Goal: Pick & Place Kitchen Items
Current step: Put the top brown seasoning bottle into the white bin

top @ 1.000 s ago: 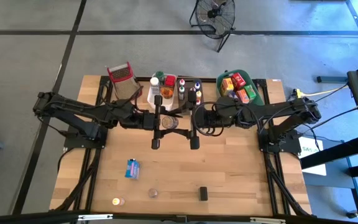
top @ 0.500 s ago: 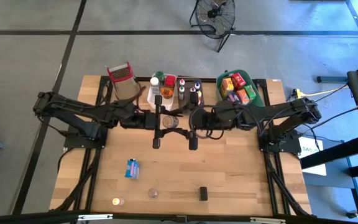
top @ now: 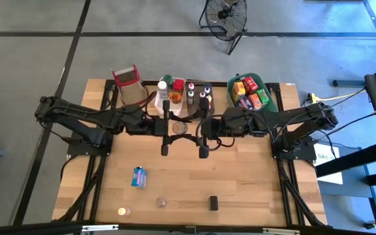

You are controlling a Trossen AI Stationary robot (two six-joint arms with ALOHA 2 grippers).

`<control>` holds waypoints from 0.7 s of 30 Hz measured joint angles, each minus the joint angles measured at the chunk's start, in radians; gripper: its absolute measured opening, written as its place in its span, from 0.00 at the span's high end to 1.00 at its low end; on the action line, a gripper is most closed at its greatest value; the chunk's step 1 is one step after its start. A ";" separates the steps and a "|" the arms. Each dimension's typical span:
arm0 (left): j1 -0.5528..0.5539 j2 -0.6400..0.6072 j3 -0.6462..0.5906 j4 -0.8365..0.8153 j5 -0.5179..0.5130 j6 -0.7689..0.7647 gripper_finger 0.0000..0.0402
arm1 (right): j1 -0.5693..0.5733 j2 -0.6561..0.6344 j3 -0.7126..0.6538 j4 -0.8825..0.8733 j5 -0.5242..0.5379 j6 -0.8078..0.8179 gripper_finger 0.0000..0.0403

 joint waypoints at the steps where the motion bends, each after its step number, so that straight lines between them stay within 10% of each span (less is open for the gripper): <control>1: 0.000 0.000 0.000 -0.002 -0.001 0.000 0.54 | 0.000 0.000 0.000 -0.003 0.000 0.000 0.45; 21: 0.000 0.000 0.000 -0.018 -0.002 0.001 0.54 | 0.000 -0.001 0.001 -0.024 -0.001 0.000 0.54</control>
